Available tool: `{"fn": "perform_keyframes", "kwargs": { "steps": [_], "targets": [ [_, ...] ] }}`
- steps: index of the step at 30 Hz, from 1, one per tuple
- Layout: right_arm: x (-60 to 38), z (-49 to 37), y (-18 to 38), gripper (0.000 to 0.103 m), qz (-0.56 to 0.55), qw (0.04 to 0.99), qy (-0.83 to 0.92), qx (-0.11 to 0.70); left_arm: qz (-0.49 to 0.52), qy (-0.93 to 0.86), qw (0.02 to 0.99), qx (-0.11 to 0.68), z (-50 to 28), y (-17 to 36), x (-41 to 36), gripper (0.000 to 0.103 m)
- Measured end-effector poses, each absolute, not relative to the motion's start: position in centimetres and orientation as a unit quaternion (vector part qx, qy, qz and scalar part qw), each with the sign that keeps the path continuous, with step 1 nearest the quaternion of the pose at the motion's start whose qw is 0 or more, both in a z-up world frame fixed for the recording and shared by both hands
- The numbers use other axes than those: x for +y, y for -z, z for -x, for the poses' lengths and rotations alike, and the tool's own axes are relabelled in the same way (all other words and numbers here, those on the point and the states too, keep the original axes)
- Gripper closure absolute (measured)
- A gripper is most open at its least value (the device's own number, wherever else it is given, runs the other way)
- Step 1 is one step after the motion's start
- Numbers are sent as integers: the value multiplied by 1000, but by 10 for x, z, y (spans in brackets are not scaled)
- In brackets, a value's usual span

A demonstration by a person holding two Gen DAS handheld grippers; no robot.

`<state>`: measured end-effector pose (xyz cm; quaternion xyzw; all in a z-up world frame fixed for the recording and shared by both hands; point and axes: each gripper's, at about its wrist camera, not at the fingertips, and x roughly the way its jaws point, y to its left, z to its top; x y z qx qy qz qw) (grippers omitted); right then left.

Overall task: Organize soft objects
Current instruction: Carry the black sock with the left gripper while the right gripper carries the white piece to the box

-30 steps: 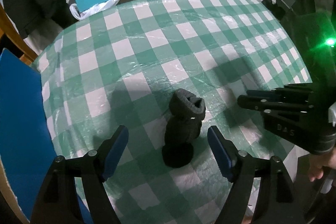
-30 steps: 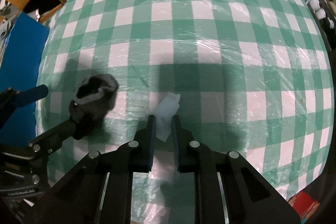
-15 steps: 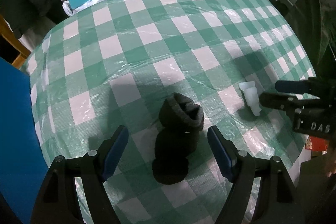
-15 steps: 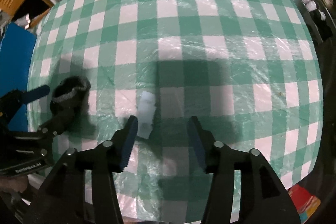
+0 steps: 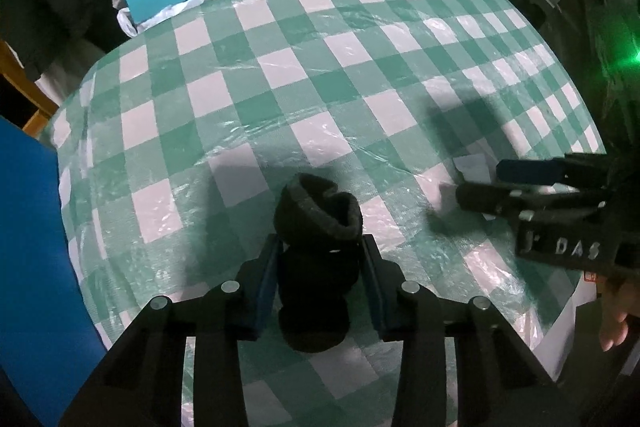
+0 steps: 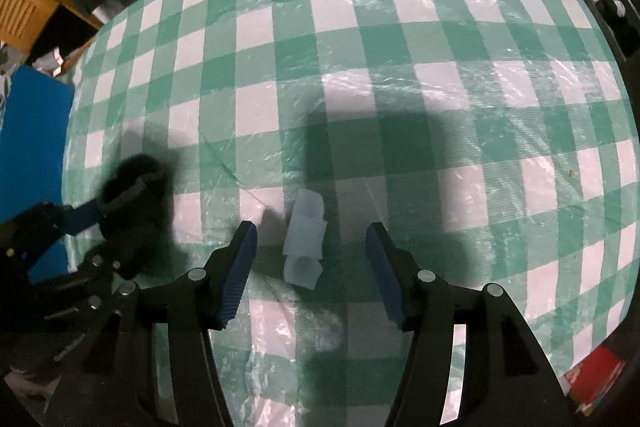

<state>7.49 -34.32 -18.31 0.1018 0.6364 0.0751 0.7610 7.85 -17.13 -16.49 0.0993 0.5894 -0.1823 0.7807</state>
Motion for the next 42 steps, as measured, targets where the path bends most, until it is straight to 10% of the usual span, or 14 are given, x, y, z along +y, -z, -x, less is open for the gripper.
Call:
{"fn": "perform_keyframes", "kwargs": {
  "steps": [4,10,42],
  "targets": [
    [-331,-75,186,45,-85,768,-76,631,-96,179,783,588,-79,163,-168,64],
    [-318,-75,187,84,-61,770,-75,630,-95,177,785,586,-77,158,-165,64],
    [-265,-48,88,86,-6,820,-137,556,-101,149,829,530,-31,73,-112,64]
  ]
}}
